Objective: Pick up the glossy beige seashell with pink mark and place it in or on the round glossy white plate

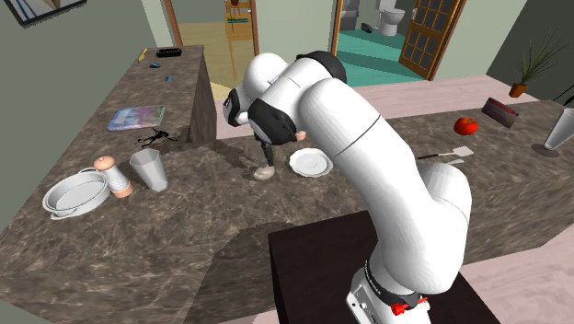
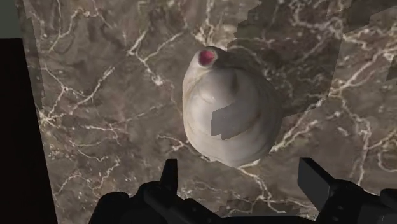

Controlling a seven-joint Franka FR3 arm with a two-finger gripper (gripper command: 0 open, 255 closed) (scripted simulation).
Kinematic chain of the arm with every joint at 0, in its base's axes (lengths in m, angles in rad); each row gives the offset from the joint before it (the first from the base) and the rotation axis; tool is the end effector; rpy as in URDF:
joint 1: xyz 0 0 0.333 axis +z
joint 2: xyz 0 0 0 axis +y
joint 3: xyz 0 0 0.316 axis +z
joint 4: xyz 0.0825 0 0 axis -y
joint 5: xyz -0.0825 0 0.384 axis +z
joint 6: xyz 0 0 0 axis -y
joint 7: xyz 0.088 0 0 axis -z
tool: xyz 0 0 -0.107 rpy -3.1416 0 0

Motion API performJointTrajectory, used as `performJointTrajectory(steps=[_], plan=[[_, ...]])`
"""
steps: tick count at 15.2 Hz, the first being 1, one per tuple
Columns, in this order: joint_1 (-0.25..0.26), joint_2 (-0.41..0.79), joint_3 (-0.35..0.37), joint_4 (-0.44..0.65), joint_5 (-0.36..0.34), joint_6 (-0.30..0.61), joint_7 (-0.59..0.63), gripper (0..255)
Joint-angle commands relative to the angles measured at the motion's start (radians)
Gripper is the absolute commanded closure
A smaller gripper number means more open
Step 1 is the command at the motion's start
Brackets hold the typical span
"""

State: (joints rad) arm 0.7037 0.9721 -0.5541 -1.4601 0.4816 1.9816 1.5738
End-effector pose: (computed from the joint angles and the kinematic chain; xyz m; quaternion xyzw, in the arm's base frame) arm 0.6537 0.1844 0.1348 0.7056 -0.6932 -0.0653 0.1319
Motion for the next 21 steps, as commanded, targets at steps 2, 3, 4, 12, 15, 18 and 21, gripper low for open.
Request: performJointTrajectory(steps=[2,3,4,12,15,18,21], plan=[[-0.005,0.015,0.005,-0.008,0.018,0.017,0.018,0],[-0.005,0.02,0.008,-0.013,0.022,0.026,0.016,0],[-0.006,0.026,0.011,-0.017,0.025,0.036,0.014,0],[-0.007,0.041,0.019,-0.027,0.033,0.06,0.009,0],[-0.007,0.041,0.019,-0.027,0.033,0.06,0.009,255],[-0.007,0.041,0.019,-0.026,0.033,0.059,0.009,255],[-0.007,0.041,0.019,-0.026,0.033,0.059,0.009,255]])
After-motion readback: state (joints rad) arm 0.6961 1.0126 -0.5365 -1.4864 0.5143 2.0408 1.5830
